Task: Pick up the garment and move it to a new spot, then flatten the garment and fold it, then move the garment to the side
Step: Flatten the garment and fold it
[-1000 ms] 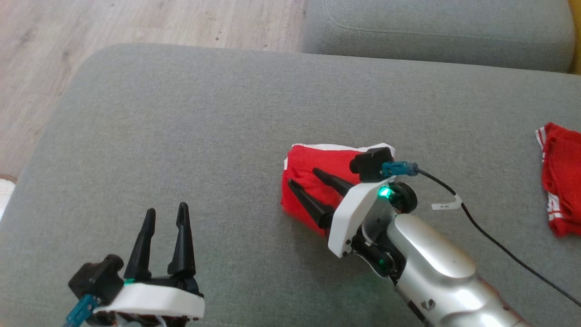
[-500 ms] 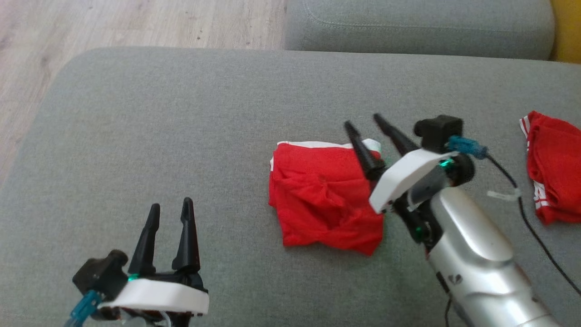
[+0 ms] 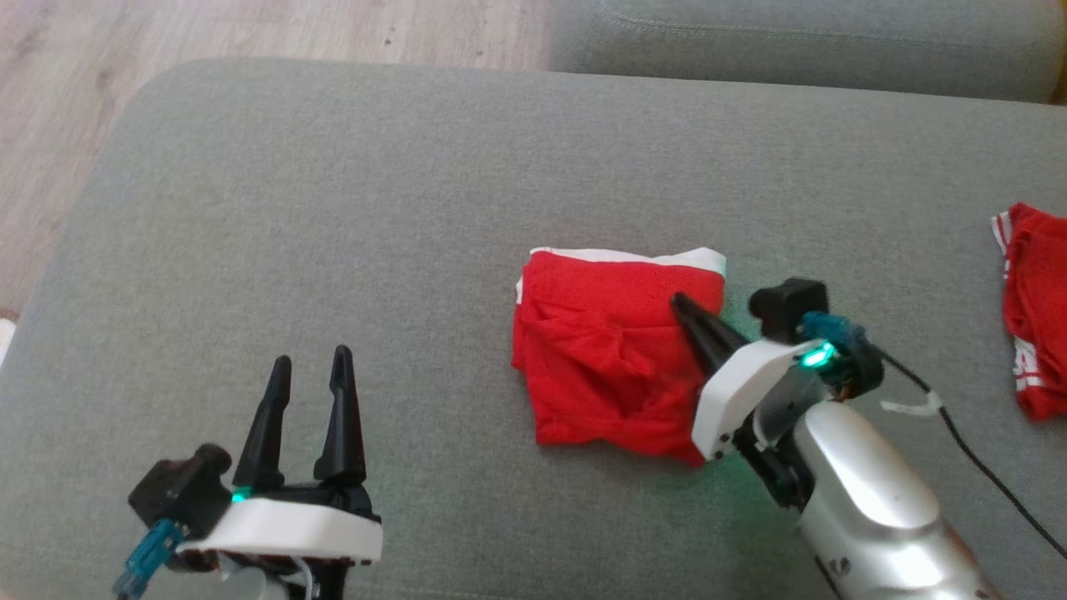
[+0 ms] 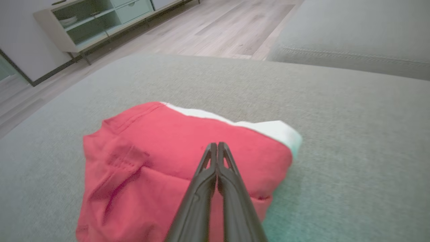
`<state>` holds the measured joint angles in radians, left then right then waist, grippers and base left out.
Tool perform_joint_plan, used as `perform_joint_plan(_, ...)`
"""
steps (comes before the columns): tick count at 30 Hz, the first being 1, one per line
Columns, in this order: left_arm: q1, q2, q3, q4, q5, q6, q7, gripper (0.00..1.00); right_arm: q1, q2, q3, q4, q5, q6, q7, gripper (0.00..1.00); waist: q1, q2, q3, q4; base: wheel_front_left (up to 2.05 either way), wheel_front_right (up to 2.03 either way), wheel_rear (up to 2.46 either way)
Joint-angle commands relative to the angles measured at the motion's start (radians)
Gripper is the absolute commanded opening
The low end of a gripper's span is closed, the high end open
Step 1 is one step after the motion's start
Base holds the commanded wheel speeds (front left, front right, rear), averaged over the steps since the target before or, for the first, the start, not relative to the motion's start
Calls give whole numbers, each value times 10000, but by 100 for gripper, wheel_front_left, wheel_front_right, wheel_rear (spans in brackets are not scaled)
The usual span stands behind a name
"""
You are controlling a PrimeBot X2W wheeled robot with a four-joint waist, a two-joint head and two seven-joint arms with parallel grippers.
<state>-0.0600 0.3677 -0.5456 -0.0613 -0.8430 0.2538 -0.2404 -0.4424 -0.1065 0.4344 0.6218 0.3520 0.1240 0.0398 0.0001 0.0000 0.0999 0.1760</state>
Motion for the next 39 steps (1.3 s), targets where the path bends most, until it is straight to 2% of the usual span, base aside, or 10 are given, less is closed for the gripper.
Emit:
perform_joint_plan(1,-498,160,442,-315,143,-18,-103,100,-197,58,378,-262,75,67,13,0,-1,0,72,106,0,0,0)
perform_joint_plan(13,-543,163,493,-335,174,-1,-114,100,-483,149,2897,-20,759,67,159,0,-1,0,167,487,0,0,0)
perform_joint_plan(22,-464,204,520,-326,159,48,-121,100,-634,-246,5028,42,1434,67,323,0,-1,0,89,464,0,0,0)
perform_joint_plan(25,-385,249,576,-267,108,60,-123,100,-722,-241,5322,82,1810,67,35,0,-1,0,-40,300,0,0,0)
perform_joint_plan(29,-290,298,611,-213,78,89,-111,100,-890,-181,5047,-69,1945,67,-704,0,-1,0,-307,76,0,0,0)
perform_joint_plan(31,-252,324,611,-187,79,91,-104,100,-906,-147,4635,-146,1973,67,-1114,37,-1,0,-485,-37,0,0,0)
perform_joint_plan(32,-237,332,604,-181,81,92,-99,100,-892,-141,4375,-173,1955,67,-1316,69,-1,0,-565,-83,0,0,0)
perform_joint_plan(33,-218,336,599,-165,75,91,-94,100,-858,-136,4090,-187,1919,67,-1520,95,-1,0,-668,-138,0,0,0)
perform_joint_plan(34,-196,343,589,-150,73,90,-87,100,-803,-133,3766,-187,1874,67,-1704,100,-1,0,-756,-184,0,0,0)
perform_joint_plan(39,-43,382,575,-33,122,162,-86,100,-316,-157,1733,-107,1119,67,-2423,100,-1,0,-1157,-454,0,0,0)
